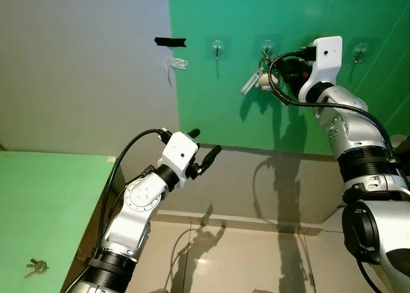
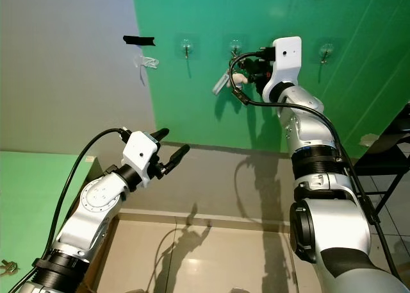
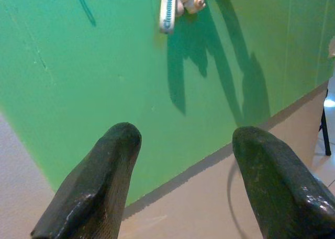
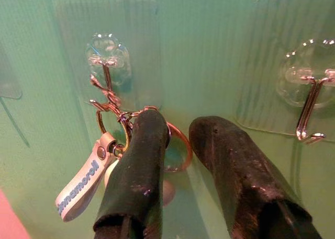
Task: Hang keys on a hook
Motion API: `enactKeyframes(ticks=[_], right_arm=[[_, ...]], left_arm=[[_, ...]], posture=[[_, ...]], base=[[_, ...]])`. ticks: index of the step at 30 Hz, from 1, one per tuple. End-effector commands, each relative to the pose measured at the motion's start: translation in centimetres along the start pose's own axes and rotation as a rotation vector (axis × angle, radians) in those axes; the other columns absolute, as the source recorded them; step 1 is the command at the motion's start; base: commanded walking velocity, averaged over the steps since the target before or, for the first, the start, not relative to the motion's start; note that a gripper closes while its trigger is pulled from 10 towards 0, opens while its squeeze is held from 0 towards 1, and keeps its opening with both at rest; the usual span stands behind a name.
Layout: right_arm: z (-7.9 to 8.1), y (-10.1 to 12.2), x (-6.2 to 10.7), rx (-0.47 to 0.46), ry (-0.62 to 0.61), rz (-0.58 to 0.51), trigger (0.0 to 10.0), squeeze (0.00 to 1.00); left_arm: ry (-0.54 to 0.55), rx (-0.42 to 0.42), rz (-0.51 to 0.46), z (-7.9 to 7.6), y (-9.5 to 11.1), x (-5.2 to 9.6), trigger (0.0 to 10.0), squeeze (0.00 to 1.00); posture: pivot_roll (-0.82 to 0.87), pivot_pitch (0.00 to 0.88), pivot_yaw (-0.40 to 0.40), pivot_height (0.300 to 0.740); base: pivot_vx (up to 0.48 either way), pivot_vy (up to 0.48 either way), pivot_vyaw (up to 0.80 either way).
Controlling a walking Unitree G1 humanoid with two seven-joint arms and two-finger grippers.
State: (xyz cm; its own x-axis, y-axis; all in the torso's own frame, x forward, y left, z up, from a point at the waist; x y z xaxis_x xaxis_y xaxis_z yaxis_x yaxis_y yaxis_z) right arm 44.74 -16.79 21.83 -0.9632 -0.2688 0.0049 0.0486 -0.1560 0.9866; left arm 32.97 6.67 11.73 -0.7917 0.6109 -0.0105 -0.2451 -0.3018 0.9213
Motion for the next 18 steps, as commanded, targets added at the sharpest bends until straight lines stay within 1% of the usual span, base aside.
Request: enactKeyframes(ticks=[1, 6, 10, 12, 18], right_arm=[[-0.3, 0.4, -0.1, 0.008, -0.021, -0.001, 10.0, 1.00], [-0.5, 0.1, 0.0, -0.006, -0.038, 0.011, 10.0, 1.00], [-0.5, -0.9, 0.1, -0.019, -0.049, 0.054, 10.0, 1.00], [-0.6, -0.9, 0.2, 0.005, -0.059, 0.052, 10.0, 1.00], [-1.2, -1.2, 0.3, 0.009, -0.089, 0.058, 10.0, 1.00]], left_arm=[[-0.005, -0.010, -0.002, 0.2, 0.2, -0.1, 10.0, 0.00], [-0.006, -0.012, 0.000, 0.1, 0.2, -0.1, 10.0, 0.00], [-0.005, -0.010, 0.004, 0.1, 0.1, -0.2, 10.0, 0.00], [-0.007, -0.009, 0.006, 0.1, 0.0, -0.2, 10.0, 0.00], [-0.010, -0.009, 0.007, 0.0, 0.0, -0.3, 10.0, 0.00]], posture=[[-0.07, 0.000, 0.037, 0.740], [-0.07, 0.000, 0.035, 0.740], [-0.08, 0.000, 0.036, 0.740], [-0.08, 0.000, 0.037, 0.740], [-0.08, 0.000, 0.041, 0.740]], base=[[0.000, 0.000, 0.00], [0.000, 0.000, 0.00], [0.000, 0.000, 0.00], [0.000, 0.000, 0.00], [0.000, 0.000, 0.00]])
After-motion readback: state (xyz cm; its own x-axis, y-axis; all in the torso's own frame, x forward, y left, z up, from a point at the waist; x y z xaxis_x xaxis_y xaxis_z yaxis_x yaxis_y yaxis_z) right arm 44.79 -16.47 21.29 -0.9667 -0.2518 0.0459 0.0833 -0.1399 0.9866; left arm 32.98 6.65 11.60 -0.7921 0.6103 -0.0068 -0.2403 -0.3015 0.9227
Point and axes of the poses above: a point about 5 cm out from each wrist's last joint towards the gripper, its own x axis pointing back from the gripper into the wrist, its own y axis along the axis of the wrist's last joint, z = x × y, the point moved 5 cm from there along -x, pointing out of the wrist towards the gripper, and after that the axes turned 9 degrees about -x, right-handed, at the moved point
